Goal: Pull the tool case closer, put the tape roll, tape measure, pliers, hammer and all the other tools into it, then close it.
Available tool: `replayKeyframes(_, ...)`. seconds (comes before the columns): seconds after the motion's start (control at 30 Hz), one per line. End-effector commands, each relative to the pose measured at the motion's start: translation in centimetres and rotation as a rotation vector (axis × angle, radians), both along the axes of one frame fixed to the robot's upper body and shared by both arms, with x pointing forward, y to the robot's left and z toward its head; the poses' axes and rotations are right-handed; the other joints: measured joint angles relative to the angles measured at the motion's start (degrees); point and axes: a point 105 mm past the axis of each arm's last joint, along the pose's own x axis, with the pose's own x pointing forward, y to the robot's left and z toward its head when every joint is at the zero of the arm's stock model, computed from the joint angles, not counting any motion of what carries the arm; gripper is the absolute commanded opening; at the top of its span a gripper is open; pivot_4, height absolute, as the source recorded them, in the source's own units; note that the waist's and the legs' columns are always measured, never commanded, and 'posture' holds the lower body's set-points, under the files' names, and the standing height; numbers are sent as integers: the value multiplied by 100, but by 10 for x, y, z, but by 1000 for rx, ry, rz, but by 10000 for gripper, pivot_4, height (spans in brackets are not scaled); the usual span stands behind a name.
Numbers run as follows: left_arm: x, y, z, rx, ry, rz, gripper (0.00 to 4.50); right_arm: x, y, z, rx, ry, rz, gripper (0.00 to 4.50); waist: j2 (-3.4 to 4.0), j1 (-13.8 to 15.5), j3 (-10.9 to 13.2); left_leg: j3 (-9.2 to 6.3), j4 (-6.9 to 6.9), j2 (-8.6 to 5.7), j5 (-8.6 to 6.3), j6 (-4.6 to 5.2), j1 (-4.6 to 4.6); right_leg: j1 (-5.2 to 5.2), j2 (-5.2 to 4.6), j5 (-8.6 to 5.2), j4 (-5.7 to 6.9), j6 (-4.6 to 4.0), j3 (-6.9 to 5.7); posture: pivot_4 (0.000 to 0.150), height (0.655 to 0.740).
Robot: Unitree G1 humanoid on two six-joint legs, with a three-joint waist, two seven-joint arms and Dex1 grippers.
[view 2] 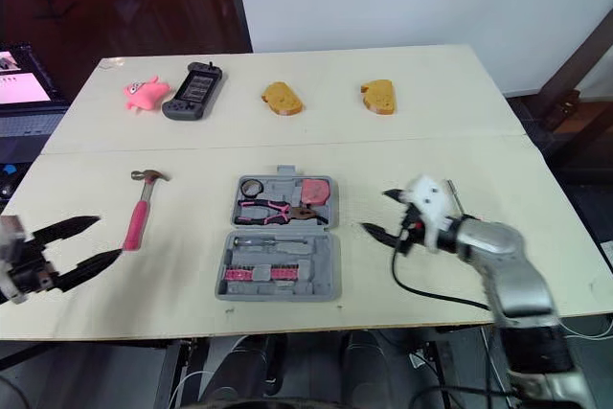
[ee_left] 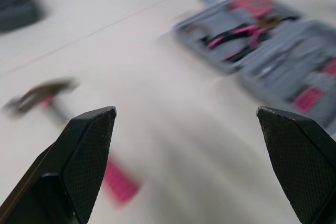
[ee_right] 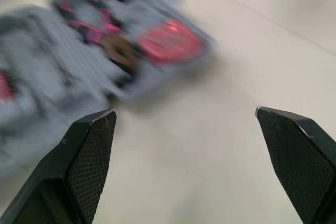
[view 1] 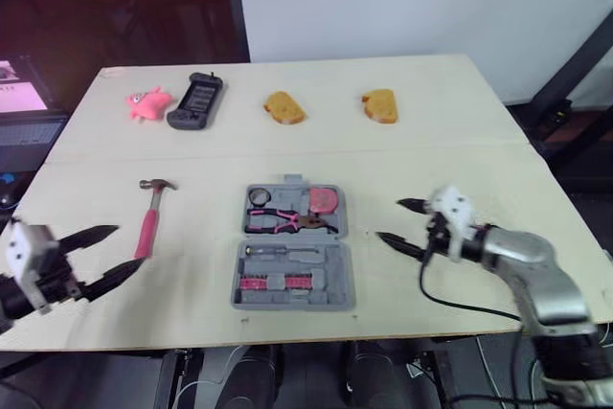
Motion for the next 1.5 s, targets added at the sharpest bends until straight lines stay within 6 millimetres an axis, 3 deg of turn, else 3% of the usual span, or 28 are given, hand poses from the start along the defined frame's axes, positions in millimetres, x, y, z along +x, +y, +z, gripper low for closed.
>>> replayKeyframes(0.03,-16,35,5,34,-42,155,45000,-12,-46,14,48,-35,-66,44730,-1,6,0,-2,5,4,-1,1,2,9,2,0,-5,0,-6,1500,7400)
replayKeyframes(0.23,-35,70,5,31,-38,296,45000,-20,-91,9,-4,-28,-159,44730,-1,1,0,-1,13,13,-7,10,14,37,3,-11,-28,-21,-15,1500,7400)
replayKeyframes(0.33,-41,81,9,40,-44,331,45000,-18,-105,14,5,-42,-194,44730,0,1,0,2,14,14,-7,10,16,40,2,-11,-29,-24,-15,1500,7400)
replayKeyframes(0.67,-32,73,16,44,-80,317,45000,-11,-96,19,1,-72,-161,44730,2,0,-1,0,13,15,-8,9,13,40,2,-10,-37,-24,-15,1500,7400)
replayKeyframes(0.77,-29,63,21,41,-112,318,45000,-9,-82,27,24,-73,-119,44730,3,0,-1,0,12,15,-8,9,13,39,0,-10,-38,-24,-13,1500,7400)
replayKeyframes(0.9,-24,54,24,37,-121,351,45000,-5,-49,41,54,-49,-4,44730,3,-12,-1,-2,12,24,-8,9,12,38,0,-9,-39,-26,-12,1500,7400)
replayKeyframes(0.97,-20,45,27,9,-137,374,45000,-4,-27,49,-10,-55,107,44730,4,-10,0,-2,11,25,-8,9,11,37,0,-9,-39,-26,-12,1500,7400)
replayKeyframes(1.17,-23,24,27,-59,-124,510,45000,-3,35,86,12,-10,356,44730,4,-6,0,-4,12,26,-9,10,2,36,2,-3,-59,-30,-14,1500,7400)
replayKeyframes(1.33,-19,-1,13,-96,-55,605,45000,-9,78,106,-10,-1,510,44730,1,50,0,-8,16,26,-11,12,-5,39,13,0,-73,-29,-20,1500,7400)
replayKeyframes(1.5,-12,-14,10,-123,-48,698,45000,-18,95,118,24,118,564,44730,-2,149,-1,-5,24,31,-11,12,-7,40,22,8,-77,-36,-19,1500,7400)
